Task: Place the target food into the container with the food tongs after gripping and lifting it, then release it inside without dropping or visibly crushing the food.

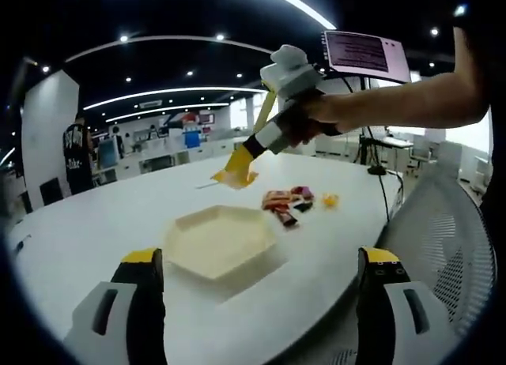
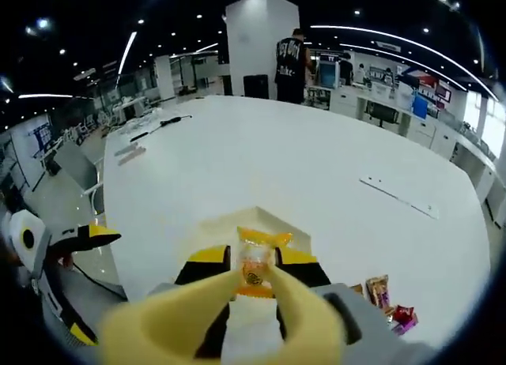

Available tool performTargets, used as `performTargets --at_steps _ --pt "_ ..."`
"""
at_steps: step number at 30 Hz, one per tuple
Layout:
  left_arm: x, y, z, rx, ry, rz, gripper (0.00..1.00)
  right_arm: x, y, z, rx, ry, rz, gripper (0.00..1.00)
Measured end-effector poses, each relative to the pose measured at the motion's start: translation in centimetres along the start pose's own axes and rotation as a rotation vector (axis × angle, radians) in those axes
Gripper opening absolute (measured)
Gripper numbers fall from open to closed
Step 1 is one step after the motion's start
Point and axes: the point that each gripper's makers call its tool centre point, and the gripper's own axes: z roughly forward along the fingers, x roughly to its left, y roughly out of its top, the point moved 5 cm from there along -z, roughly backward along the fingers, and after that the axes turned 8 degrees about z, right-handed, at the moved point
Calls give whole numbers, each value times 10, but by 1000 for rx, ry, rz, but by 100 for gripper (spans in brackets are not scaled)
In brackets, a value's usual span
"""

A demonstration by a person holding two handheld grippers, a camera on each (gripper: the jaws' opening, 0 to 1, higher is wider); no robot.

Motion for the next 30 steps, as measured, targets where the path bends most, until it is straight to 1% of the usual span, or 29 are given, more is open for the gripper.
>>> performTargets --at_steps 2,3,4,5,9,14,18,22,26,30 --pt "0 0 0 0 1 0 99 3 3 1 -26 21 0 23" --pt "0 0 1 1 1 0 99 4 4 1 -25 26 -6 24" --pt "-1 0 1 2 1 1 99 4 5 1 -35 13 -26 24" --pt "-1 0 2 2 1 1 99 3 5 1 -27 18 -22 25" --pt "-1 0 3 4 1 2 99 0 6 0 -28 19 -22 25" --pt "-2 0 4 5 1 0 99 -15 1 -10 -27 -2 -7 25" --pt "-2 0 5 5 2 1 99 -33 -10 -24 -16 -37 13 25" --pt "-3 0 6 8 0 1 99 -55 -25 -38 -5 -81 45 25" --pt "-3 1 6 7 4 4 98 -68 -42 -48 16 -109 73 26" --pt "-3 1 7 9 4 11 96 -78 -59 -52 32 -129 99 26"
